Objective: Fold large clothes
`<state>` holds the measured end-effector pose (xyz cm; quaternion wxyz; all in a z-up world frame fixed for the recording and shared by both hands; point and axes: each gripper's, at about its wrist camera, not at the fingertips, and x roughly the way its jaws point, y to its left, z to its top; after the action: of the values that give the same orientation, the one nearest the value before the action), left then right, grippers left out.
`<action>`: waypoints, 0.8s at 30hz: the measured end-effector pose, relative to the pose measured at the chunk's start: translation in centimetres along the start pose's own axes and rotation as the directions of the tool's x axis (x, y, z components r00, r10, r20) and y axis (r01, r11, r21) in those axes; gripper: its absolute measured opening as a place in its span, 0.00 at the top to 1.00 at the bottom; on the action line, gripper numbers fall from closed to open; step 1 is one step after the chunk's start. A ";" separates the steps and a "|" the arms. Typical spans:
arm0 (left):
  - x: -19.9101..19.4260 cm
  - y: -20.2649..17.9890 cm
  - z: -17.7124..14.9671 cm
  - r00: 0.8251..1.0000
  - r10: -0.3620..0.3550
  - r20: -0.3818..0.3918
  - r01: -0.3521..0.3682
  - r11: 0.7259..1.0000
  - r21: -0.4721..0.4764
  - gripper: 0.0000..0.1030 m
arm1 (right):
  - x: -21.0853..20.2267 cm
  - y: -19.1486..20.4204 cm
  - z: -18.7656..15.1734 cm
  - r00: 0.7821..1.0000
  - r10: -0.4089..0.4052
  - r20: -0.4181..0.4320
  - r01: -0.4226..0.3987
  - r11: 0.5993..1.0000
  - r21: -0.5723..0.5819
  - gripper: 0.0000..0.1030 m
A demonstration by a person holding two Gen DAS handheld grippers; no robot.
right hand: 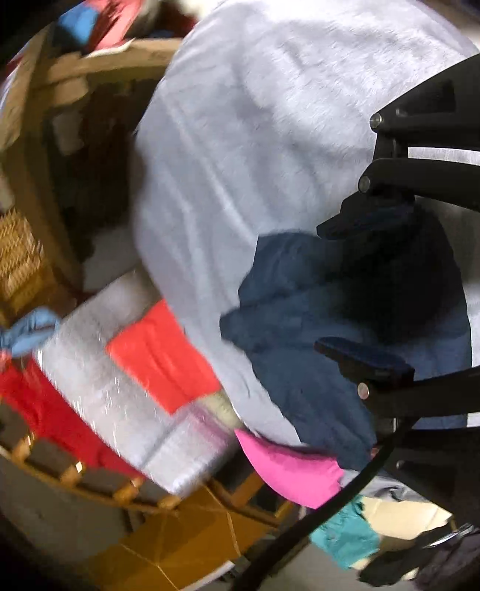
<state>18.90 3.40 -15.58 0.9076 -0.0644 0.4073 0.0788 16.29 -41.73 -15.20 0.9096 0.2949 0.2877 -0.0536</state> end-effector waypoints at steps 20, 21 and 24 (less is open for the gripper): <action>-1.4 -2.2 -0.5 0.994 0.044 0.099 -0.058 0.989 0.139 0.21 | 4.8 -0.6 -1.6 0.976 -0.082 -0.200 0.093 0.995 0.047 0.51; -1.4 -2.3 -0.6 0.994 0.046 0.100 -0.059 0.988 0.140 0.21 | 3.9 -0.3 -1.4 0.984 -0.088 -0.155 0.094 0.995 0.033 0.51; -1.4 -2.5 -0.7 0.994 0.048 0.101 -0.063 0.987 0.146 0.21 | 0.8 0.8 -1.0 0.999 -0.038 -0.010 0.038 0.999 0.003 0.51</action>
<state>17.99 0.75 -14.85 0.9261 0.0190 0.3690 0.0764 16.66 -40.47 -15.91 0.9065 0.2913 0.2976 -0.0697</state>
